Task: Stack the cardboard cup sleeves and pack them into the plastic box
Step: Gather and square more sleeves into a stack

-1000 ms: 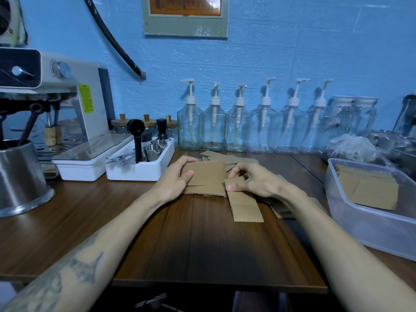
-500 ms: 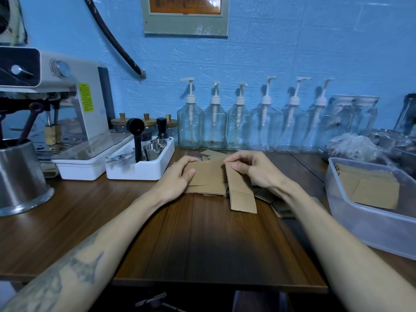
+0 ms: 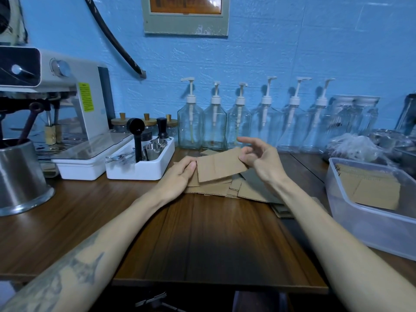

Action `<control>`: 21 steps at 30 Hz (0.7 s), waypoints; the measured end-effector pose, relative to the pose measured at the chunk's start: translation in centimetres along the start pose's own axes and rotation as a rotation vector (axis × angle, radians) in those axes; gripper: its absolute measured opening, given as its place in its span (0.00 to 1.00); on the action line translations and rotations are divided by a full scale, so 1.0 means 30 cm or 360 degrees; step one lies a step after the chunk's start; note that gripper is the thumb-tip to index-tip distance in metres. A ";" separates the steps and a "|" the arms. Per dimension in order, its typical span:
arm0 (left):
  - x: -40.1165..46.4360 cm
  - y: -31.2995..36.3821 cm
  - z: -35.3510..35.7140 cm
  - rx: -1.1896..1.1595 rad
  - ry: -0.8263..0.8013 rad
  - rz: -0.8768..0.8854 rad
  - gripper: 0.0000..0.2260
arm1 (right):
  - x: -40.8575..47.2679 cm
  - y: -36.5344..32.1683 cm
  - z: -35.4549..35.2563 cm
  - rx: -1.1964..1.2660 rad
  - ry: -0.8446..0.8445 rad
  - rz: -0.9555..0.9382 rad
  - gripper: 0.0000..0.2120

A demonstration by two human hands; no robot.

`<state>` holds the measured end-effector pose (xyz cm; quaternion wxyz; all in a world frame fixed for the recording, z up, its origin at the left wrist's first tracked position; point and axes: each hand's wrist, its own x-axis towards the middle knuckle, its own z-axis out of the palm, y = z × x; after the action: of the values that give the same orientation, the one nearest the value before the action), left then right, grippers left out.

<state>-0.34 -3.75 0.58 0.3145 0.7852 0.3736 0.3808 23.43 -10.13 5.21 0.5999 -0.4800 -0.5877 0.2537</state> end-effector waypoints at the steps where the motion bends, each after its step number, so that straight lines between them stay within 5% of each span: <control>1: -0.005 0.005 0.001 -0.0044 -0.0015 -0.0013 0.13 | -0.002 0.010 0.003 -0.0102 0.0002 0.0010 0.19; 7: -0.012 0.016 0.010 0.0031 -0.0025 0.0025 0.15 | -0.029 0.048 0.054 -0.0615 -0.0125 -0.0078 0.15; 14: -0.007 0.007 -0.001 0.0171 0.0020 0.0244 0.14 | -0.018 0.055 0.051 -0.1297 -0.0243 -0.0434 0.23; 21: -0.008 0.004 0.012 0.0201 -0.0056 0.0267 0.17 | -0.015 0.063 0.048 -0.0946 -0.0315 -0.0267 0.16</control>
<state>-0.10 -4.08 0.40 0.2378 0.8387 0.3241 0.3676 22.47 -9.36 3.13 0.3921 -0.5570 -0.7291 0.0660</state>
